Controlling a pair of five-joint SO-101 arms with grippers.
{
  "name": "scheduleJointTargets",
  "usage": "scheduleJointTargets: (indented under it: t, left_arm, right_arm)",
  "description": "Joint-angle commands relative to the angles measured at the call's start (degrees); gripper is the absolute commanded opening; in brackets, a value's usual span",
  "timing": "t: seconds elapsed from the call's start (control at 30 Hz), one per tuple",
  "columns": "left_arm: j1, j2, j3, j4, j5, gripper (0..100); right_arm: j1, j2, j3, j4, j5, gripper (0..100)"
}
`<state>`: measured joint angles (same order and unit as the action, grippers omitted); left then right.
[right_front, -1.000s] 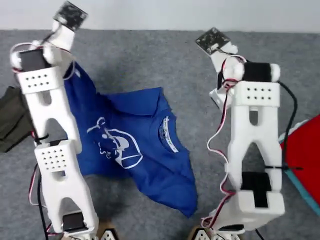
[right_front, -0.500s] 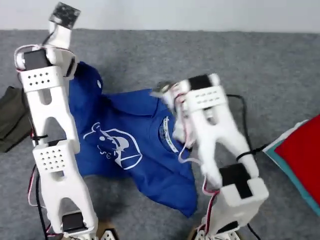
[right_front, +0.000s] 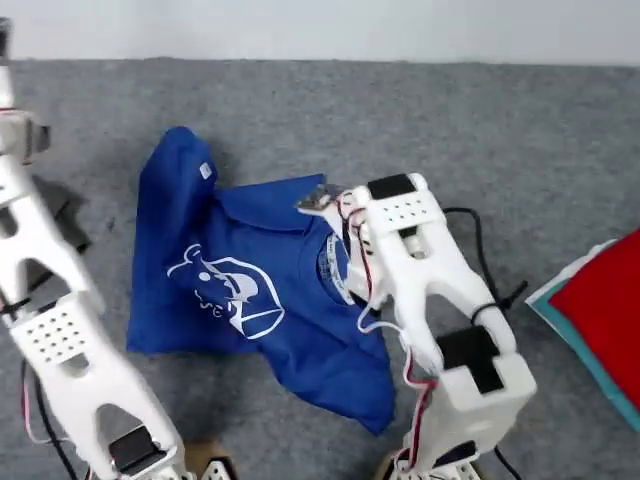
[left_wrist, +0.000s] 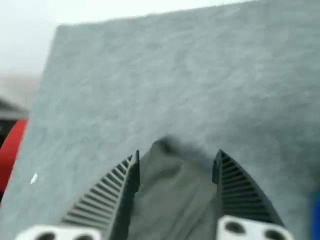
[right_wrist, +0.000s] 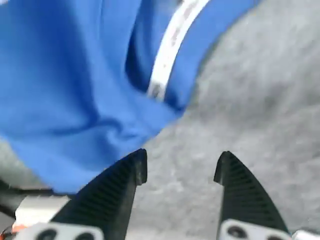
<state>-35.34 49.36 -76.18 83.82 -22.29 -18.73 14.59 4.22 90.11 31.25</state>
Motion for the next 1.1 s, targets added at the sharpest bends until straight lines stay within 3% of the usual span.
scheduleJointTargets:
  t: [0.0,0.03,0.27,0.5,0.57,0.7,0.77,0.9,1.07]
  left_arm:
    - [-5.5,-5.1,-7.3,14.2,0.4,23]
    - [-6.7,-5.1,-8.5,17.4,-0.4,23]
    - [-16.9,-4.9,-9.6,17.0,-3.0,23]
    - [-26.7,-4.7,-9.6,17.0,-10.4,23]
    - [-28.8,-4.6,-9.6,17.0,-11.7,23]
    - [-31.4,-4.6,-9.6,17.0,-12.1,23]
    - [-32.3,-4.6,-9.6,17.0,-12.1,23]
    - [-33.3,-4.6,-9.6,17.0,-12.1,23]
    - [-33.6,-4.6,-9.5,17.0,-12.1,23]
  right_arm:
    - [0.3,6.1,-10.4,-0.6,-3.0,23.4]
    - [-0.4,8.2,-12.5,-0.4,-3.4,23.4]
    - [-7.1,21.1,-28.4,0.8,-3.7,23.3]
    - [-6.5,36.6,-49.2,3.7,-3.3,23.1]
    - [-6.1,41.4,-55.0,5.3,-3.2,19.3]
    - [-5.9,49.1,-66.6,8.9,-3.2,1.1]
    - [-5.7,52.1,-73.1,11.2,-3.2,2.3]
    - [-2.3,56.0,-83.0,12.9,-3.3,1.0]
    - [7.4,56.5,-84.7,13.1,-3.5,0.9]
